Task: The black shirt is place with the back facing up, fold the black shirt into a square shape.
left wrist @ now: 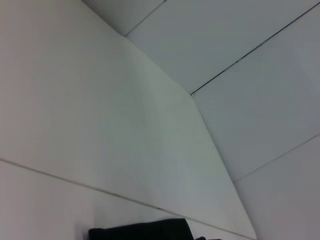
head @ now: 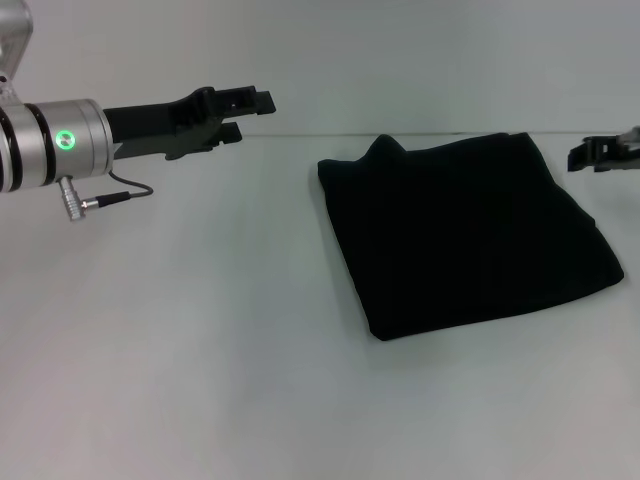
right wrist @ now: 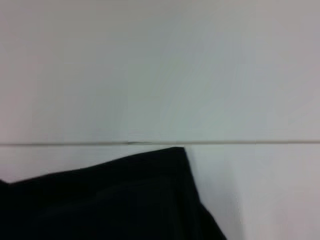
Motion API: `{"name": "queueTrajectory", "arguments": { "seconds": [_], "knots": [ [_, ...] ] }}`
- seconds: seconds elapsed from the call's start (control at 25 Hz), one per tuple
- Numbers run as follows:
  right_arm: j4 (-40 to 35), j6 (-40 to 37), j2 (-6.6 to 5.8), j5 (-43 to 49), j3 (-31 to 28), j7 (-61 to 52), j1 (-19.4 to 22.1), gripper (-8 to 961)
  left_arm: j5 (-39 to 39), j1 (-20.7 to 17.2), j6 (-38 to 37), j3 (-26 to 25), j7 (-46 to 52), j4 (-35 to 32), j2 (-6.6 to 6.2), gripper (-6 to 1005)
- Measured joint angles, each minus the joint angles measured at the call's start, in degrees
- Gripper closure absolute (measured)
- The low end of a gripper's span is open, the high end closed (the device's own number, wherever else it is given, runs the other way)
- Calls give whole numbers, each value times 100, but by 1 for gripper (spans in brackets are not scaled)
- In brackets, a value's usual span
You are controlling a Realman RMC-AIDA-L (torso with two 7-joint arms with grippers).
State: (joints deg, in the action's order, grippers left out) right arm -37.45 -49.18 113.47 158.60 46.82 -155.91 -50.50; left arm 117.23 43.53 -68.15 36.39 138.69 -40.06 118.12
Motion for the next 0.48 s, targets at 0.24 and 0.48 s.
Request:
{"name": "queueTrajectory", "arguments": {
  "seconds": [0.24,0.48],
  "knots": [
    [-299,-1415,-207,-628,-84,256,302,602,0,-3,0,-1,0,5,12,246],
    [-274,-1778,-186,-912,-100,415,631,607,0,-3,53,-1,0,7,12,246]
  ]
}}
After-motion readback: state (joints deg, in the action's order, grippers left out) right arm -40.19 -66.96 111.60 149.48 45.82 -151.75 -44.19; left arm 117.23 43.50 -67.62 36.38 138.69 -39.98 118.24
